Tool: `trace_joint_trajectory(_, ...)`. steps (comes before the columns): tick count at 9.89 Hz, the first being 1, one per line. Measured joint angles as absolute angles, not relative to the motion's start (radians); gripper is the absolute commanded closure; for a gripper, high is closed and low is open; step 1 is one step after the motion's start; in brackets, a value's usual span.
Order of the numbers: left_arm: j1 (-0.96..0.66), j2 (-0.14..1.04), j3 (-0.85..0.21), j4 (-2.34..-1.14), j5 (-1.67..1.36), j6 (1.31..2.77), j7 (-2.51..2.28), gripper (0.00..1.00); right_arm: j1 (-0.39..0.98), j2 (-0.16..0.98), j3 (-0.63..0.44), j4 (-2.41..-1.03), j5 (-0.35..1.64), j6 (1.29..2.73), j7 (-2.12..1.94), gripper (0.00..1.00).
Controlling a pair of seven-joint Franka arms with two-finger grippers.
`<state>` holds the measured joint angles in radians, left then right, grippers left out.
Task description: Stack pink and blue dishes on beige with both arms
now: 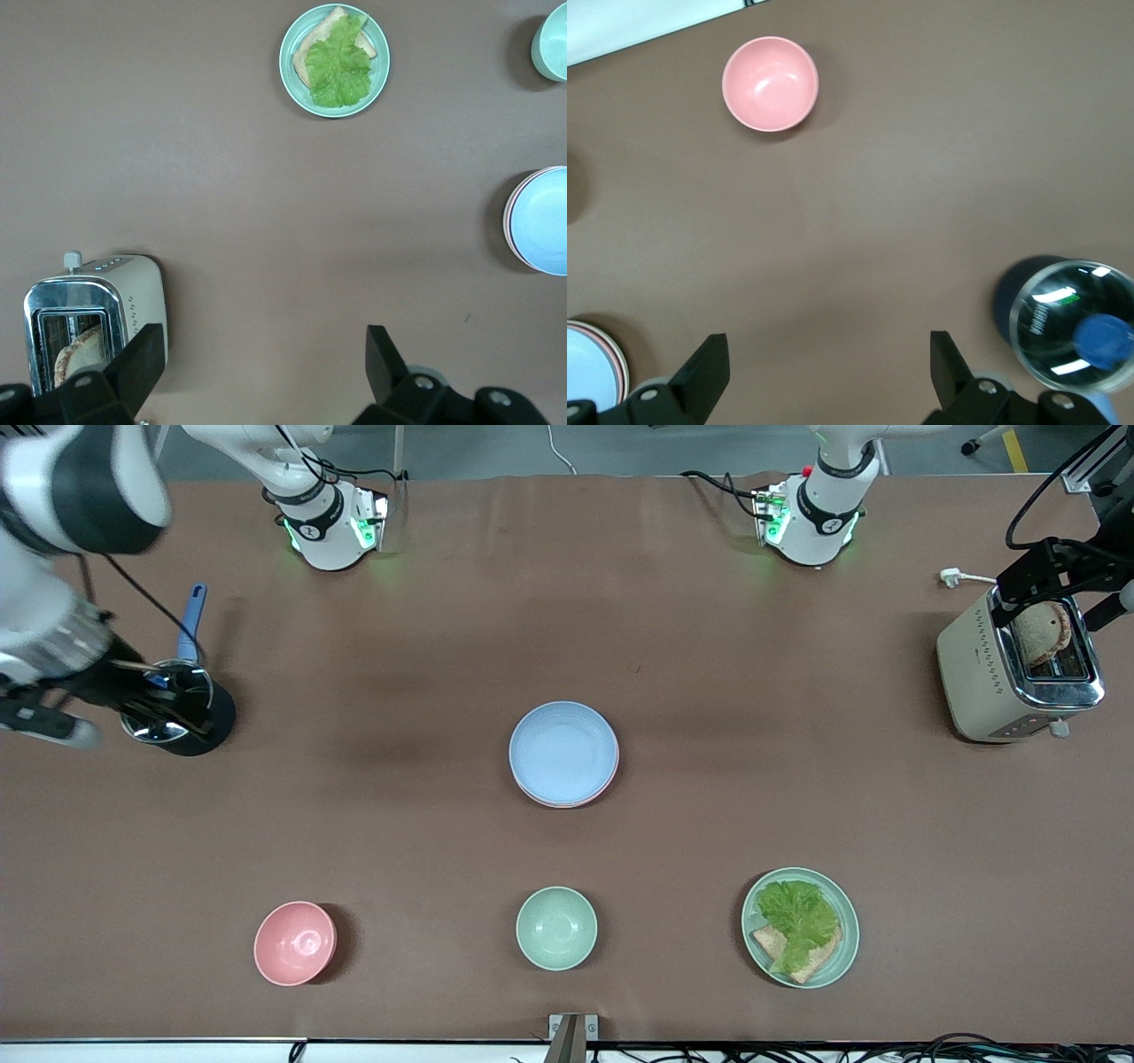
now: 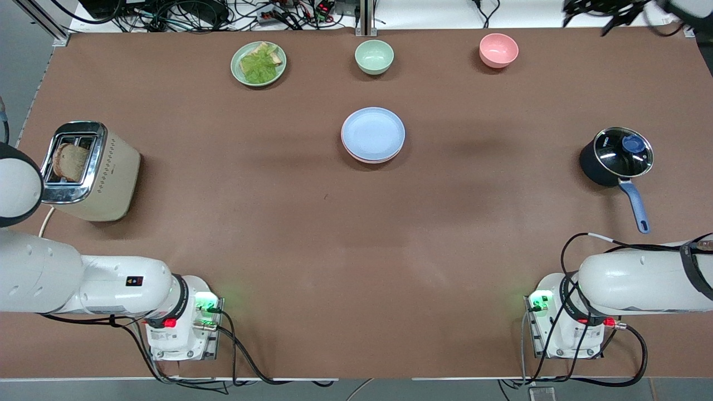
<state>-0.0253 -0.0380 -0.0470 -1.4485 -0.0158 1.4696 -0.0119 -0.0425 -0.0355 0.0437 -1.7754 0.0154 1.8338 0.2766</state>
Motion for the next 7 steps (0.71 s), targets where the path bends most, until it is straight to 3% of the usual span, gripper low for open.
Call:
trace_joint_trajectory(3,-0.025,-0.038,-0.027,-1.454,-0.04,1.464,-0.022,0.0,-0.041,-0.042,0.024,-1.563,0.016,1.56,0.259,0.0)
trace_joint_trajectory(7,-0.025,-0.038,-0.026,-1.457,-0.04,1.462,-0.024,0.0,-0.064,-0.03,-0.026,-1.458,0.014,1.488,0.045,0.0)
